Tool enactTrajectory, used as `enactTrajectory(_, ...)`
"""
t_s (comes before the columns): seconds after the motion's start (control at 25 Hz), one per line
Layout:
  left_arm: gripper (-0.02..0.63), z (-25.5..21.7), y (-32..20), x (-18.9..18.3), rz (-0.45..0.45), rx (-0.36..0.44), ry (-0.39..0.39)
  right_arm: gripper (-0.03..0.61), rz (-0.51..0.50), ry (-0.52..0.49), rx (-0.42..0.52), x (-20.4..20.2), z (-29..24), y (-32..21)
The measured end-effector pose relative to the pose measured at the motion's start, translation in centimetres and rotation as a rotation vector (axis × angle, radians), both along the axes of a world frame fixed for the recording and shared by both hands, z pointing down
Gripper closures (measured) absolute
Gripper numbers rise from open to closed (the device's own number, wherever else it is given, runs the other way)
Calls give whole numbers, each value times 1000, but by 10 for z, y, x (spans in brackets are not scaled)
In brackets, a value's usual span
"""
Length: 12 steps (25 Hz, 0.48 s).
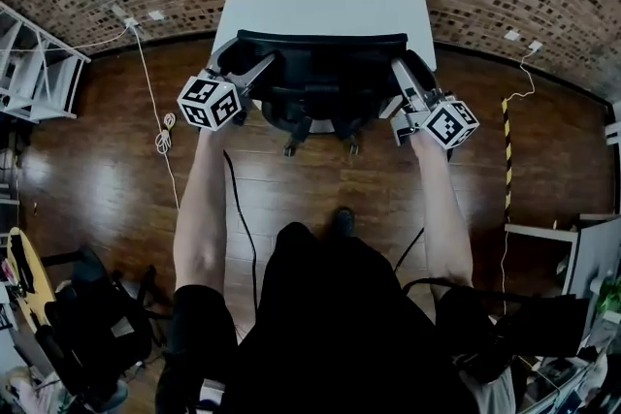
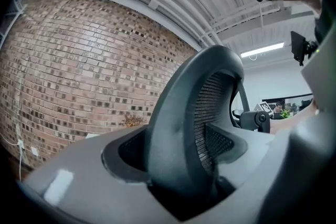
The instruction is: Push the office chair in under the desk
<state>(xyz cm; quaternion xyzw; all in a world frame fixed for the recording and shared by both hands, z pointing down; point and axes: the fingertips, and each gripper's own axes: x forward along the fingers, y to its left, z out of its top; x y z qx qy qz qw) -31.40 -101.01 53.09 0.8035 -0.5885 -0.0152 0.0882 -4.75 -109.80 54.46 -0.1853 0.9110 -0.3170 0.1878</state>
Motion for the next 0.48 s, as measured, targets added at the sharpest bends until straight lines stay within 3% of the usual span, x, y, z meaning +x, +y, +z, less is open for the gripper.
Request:
enactTrajectory(0.16, 179, 62, 10, -43, 15, 59, 5, 334, 26, -4, 54, -41, 57, 12)
enactTrajectory(0.28, 181, 51, 0, -69, 19, 60, 12, 337, 21, -37, 62, -72, 39, 4)
enactTrajectory(0.4, 181, 32, -27, -77, 20, 45, 17, 337, 70, 25, 15, -76, 33, -29)
enactTrajectory(0.48, 183, 36, -42, -81, 20, 39, 21, 337, 48, 7, 9, -84, 32, -43)
